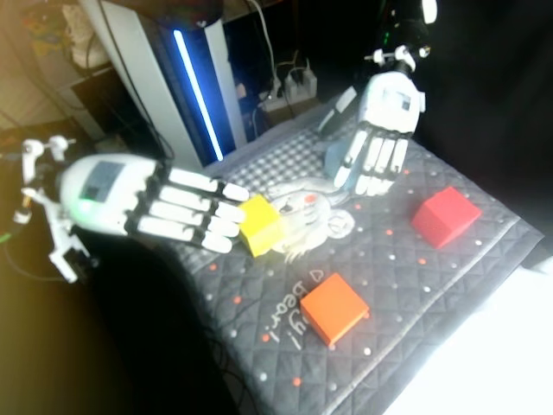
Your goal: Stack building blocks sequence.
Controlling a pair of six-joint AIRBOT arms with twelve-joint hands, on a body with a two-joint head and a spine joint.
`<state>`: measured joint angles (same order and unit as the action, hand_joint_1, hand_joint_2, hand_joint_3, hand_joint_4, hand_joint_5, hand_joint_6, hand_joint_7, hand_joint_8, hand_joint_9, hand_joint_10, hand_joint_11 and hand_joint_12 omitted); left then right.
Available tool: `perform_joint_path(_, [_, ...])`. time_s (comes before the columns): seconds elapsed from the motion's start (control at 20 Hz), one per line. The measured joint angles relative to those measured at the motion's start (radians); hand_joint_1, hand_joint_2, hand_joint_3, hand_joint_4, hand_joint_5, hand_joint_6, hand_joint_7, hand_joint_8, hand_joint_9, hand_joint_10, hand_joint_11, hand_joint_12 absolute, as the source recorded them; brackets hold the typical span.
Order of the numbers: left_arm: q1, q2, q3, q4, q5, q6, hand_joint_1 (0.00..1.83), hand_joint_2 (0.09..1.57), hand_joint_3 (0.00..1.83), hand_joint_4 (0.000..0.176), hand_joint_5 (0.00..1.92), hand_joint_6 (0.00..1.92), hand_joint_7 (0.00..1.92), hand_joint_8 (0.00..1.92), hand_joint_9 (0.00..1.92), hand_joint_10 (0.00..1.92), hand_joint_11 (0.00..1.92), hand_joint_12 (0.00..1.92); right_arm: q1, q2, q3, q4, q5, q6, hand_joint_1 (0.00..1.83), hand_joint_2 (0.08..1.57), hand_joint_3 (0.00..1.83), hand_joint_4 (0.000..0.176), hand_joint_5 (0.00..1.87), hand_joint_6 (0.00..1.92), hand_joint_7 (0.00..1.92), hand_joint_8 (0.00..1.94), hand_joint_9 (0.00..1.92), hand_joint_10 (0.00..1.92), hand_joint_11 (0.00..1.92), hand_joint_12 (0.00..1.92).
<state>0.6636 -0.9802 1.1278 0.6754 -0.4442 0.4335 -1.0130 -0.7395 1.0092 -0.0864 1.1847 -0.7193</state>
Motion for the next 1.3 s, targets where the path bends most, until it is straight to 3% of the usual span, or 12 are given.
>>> perform_joint_path(0.15, [0.000, 0.000, 0.003, -0.029, 0.004, 0.018, 1.19, 1.09, 0.00, 0.000, 1.03, 0.87, 0.77, 1.66, 0.85, 1.84, 0.87, 1.85, -0.001, 0.000, 0.000, 0.007, -0.001, 0.000, 0.76, 1.13, 0.00, 0.090, 0.39, 0.00, 0.26, 0.00, 0.24, 0.00, 0.21, 0.25])
perform_joint_path(0.2, [0.000, 0.005, 0.006, -0.064, 0.000, 0.039, 1.24, 1.15, 0.00, 0.000, 0.99, 0.75, 0.84, 1.49, 0.82, 1.48, 0.76, 1.60, -0.001, 0.000, 0.000, 0.006, 0.001, 0.000, 0.77, 1.13, 0.00, 0.109, 0.39, 0.00, 0.25, 0.00, 0.22, 0.00, 0.19, 0.24])
perform_joint_path(0.3, [-0.005, 0.036, 0.006, -0.119, -0.015, 0.069, 1.27, 1.13, 0.00, 0.000, 1.04, 0.61, 0.93, 1.33, 0.93, 1.30, 0.87, 1.52, -0.001, 0.000, 0.000, 0.006, 0.000, 0.000, 0.79, 1.13, 0.00, 0.114, 0.39, 0.00, 0.26, 0.00, 0.22, 0.00, 0.19, 0.24])
perform_joint_path(0.5, [-0.122, 0.098, 0.018, -0.148, -0.053, 0.100, 1.28, 1.10, 0.00, 0.000, 1.12, 0.49, 0.97, 1.24, 1.00, 1.21, 0.90, 1.58, -0.002, 0.000, 0.000, 0.006, 0.000, -0.001, 0.83, 1.12, 0.00, 0.107, 0.39, 0.00, 0.29, 0.01, 0.29, 0.02, 0.27, 0.27])
perform_joint_path(0.65, [-0.190, 0.089, 0.075, -0.219, -0.056, 0.148, 1.41, 1.04, 0.00, 0.000, 1.30, 0.09, 1.09, 0.83, 1.12, 1.09, 0.96, 1.21, -0.002, 0.000, 0.000, 0.007, 0.000, -0.004, 0.83, 1.11, 0.00, 0.118, 0.40, 0.00, 0.28, 0.00, 0.27, 0.01, 0.25, 0.25])
perform_joint_path(0.7, [-0.221, 0.060, 0.126, -0.256, -0.030, 0.158, 1.41, 1.03, 0.00, 0.000, 1.32, 0.05, 1.14, 0.76, 1.11, 1.05, 0.57, 1.12, -0.006, 0.000, 0.000, 0.011, 0.000, -0.004, 0.83, 1.12, 0.00, 0.110, 0.40, 0.00, 0.28, 0.00, 0.25, 0.00, 0.22, 0.23])
perform_joint_path(0.75, [-0.245, 0.049, 0.145, -0.275, -0.003, 0.180, 1.40, 1.05, 0.00, 0.000, 1.19, 0.39, 1.17, 0.72, 1.05, 1.01, 0.42, 0.82, -0.006, 0.000, 0.000, 0.011, 0.000, -0.004, 0.82, 1.12, 0.00, 0.105, 0.41, 0.00, 0.29, 0.00, 0.25, 0.00, 0.22, 0.23])
perform_joint_path(0.85, [-0.293, 0.023, 0.170, -0.317, 0.043, 0.262, 1.40, 1.04, 0.00, 0.000, 1.21, 0.30, 1.10, 0.80, 1.09, 1.09, 0.91, 1.16, -0.006, 0.000, 0.000, 0.008, 0.000, -0.004, 0.80, 1.12, 0.00, 0.101, 0.41, 0.00, 0.29, 0.00, 0.27, 0.01, 0.24, 0.23])
perform_joint_path(1.0, [-0.322, -0.036, 0.228, -0.357, 0.096, 0.297, 1.40, 1.04, 0.00, 0.000, 1.21, 0.35, 1.12, 0.75, 1.09, 1.08, 0.93, 1.16, -0.006, -0.005, 0.001, 0.007, 0.000, -0.004, 0.81, 1.12, 0.00, 0.075, 0.43, 0.01, 0.31, 0.01, 0.28, 0.01, 0.25, 0.23])
perform_joint_path(1.15, [-0.323, -0.099, 0.291, -0.367, 0.159, 0.298, 1.39, 1.06, 0.00, 0.000, 1.05, 0.70, 1.04, 0.83, 1.06, 1.05, 0.97, 0.96, -0.007, -0.005, 0.003, 0.011, 0.001, -0.004, 0.78, 1.12, 0.00, 0.089, 0.43, 0.00, 0.31, 0.00, 0.29, 0.01, 0.27, 0.23])
perform_joint_path(1.25, [-0.324, -0.128, 0.324, -0.369, 0.189, 0.298, 1.40, 1.06, 0.00, 0.000, 1.06, 0.66, 1.07, 0.78, 1.08, 1.05, 0.97, 1.02, -0.007, -0.006, 0.003, 0.009, 0.000, -0.004, 0.81, 1.12, 0.00, 0.096, 0.43, 0.00, 0.31, 0.00, 0.30, 0.01, 0.26, 0.23])
perform_joint_path(1.3, [-0.325, -0.137, 0.334, -0.370, 0.199, 0.299, 1.40, 1.04, 0.00, 0.000, 1.15, 0.47, 1.10, 0.77, 1.11, 1.03, 0.95, 1.05, -0.007, -0.008, 0.005, 0.008, 0.000, -0.004, 0.82, 1.12, 0.00, 0.096, 0.42, 0.00, 0.32, 0.00, 0.30, 0.01, 0.27, 0.23])
